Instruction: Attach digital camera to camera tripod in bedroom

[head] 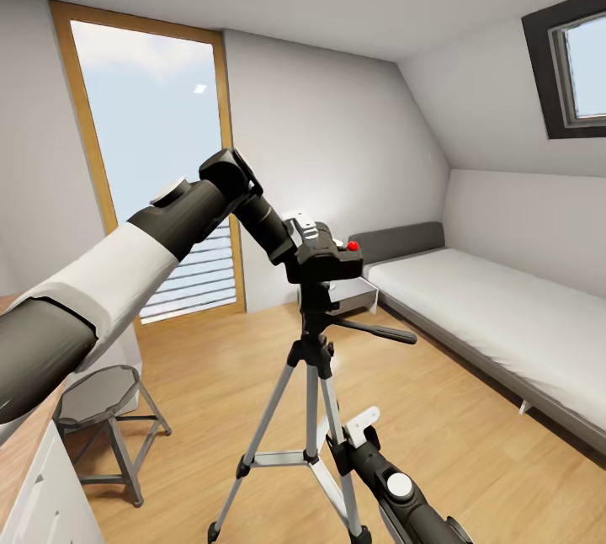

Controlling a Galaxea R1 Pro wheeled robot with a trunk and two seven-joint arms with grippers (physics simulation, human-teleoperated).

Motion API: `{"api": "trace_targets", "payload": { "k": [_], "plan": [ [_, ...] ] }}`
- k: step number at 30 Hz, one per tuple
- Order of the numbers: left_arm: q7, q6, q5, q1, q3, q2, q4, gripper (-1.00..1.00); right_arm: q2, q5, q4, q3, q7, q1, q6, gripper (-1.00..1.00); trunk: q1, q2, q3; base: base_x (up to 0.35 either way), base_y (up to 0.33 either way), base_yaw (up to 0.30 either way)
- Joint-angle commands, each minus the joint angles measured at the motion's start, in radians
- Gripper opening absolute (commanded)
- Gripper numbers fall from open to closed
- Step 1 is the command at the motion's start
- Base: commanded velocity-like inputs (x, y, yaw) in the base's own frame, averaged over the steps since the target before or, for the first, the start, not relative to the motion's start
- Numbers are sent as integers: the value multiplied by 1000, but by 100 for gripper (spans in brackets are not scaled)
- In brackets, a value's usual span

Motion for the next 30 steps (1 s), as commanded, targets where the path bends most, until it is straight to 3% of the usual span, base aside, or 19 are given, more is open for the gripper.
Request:
{"api": "trace_targets", "payload": {
  "k": [1,30],
  "plan": [
    [-10,11,-11,-1,0,0,-1,-100,0,6,12,0,3,1,1,-100,1,0,-1,0,0,0],
    [-10,11,-11,0,-1,4,0,-100,0,7,13,-1,3,1,-37,-100,1,0,-1,0,0,0]
  ]
}}
